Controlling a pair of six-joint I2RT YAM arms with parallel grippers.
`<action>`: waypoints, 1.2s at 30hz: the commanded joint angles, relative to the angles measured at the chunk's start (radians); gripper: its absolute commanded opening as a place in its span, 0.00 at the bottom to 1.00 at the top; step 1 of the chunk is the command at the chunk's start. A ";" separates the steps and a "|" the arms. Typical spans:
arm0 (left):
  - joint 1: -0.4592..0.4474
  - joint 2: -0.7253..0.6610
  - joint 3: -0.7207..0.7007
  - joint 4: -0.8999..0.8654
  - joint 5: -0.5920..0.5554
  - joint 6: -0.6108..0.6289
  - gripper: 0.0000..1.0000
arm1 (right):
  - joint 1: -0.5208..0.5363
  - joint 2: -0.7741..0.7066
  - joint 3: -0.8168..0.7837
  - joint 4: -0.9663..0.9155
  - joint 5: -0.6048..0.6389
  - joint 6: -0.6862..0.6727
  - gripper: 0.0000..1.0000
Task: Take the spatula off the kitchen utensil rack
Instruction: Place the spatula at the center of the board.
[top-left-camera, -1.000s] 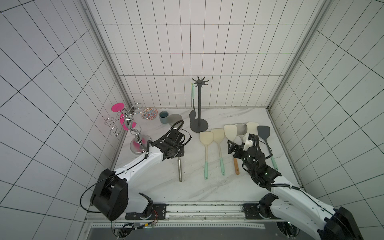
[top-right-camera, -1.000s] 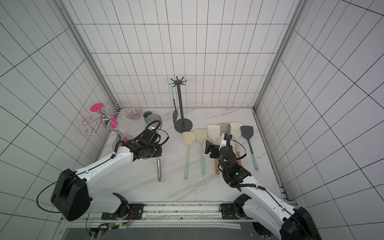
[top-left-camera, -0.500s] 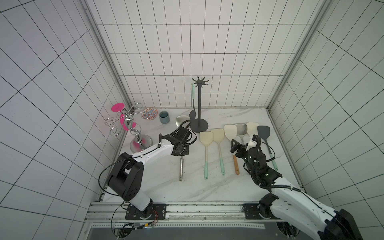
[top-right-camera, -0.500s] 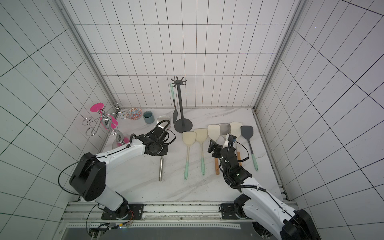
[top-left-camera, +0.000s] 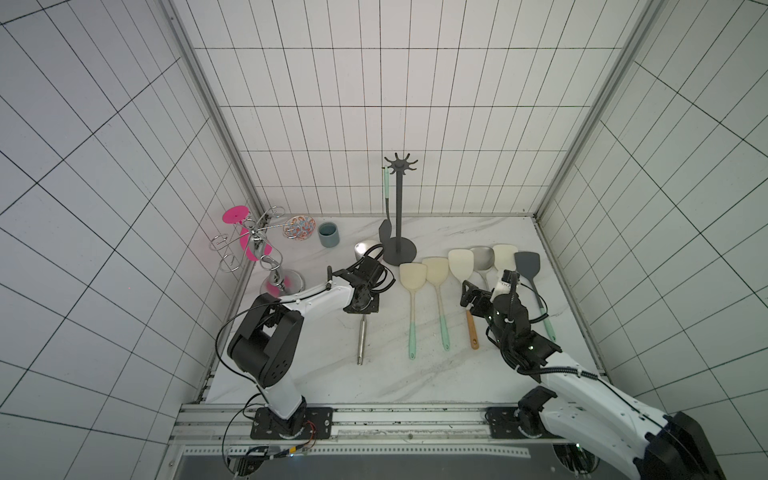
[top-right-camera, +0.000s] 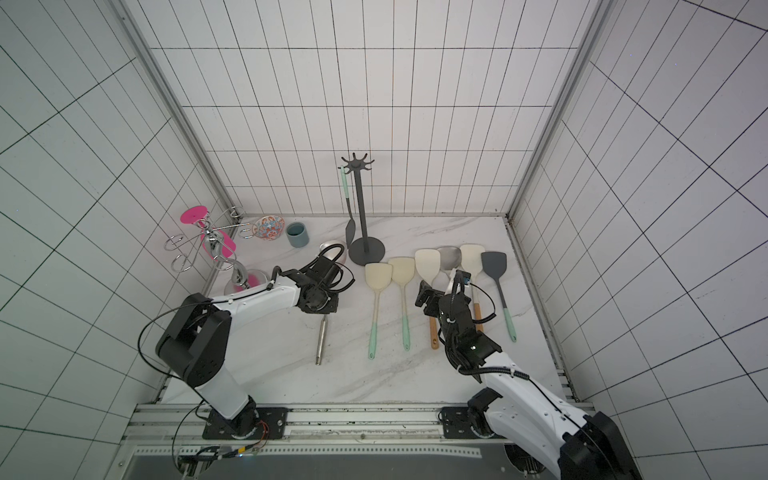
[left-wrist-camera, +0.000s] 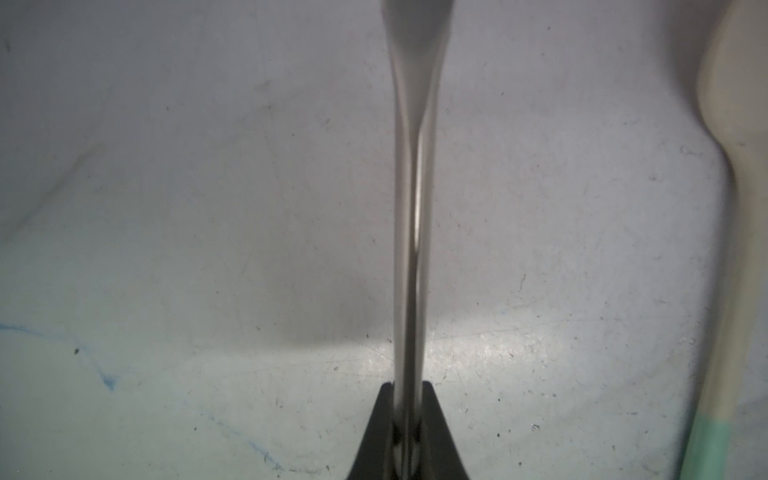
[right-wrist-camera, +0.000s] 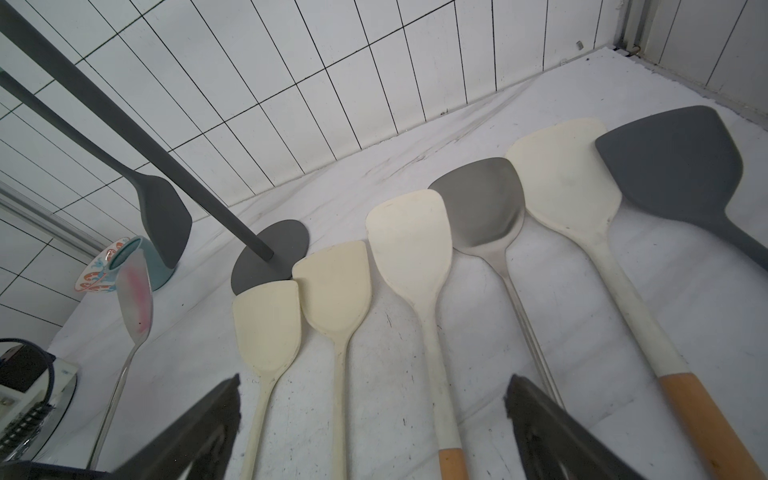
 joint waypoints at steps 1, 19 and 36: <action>-0.004 0.003 0.014 0.060 -0.038 0.005 0.00 | -0.008 0.010 -0.020 -0.010 0.000 -0.032 0.99; -0.006 0.093 0.045 0.069 -0.014 -0.017 0.00 | -0.008 0.008 -0.023 -0.001 0.005 -0.055 0.99; -0.031 0.112 0.021 0.089 0.045 -0.075 0.00 | -0.008 0.004 -0.026 0.000 0.008 -0.051 0.99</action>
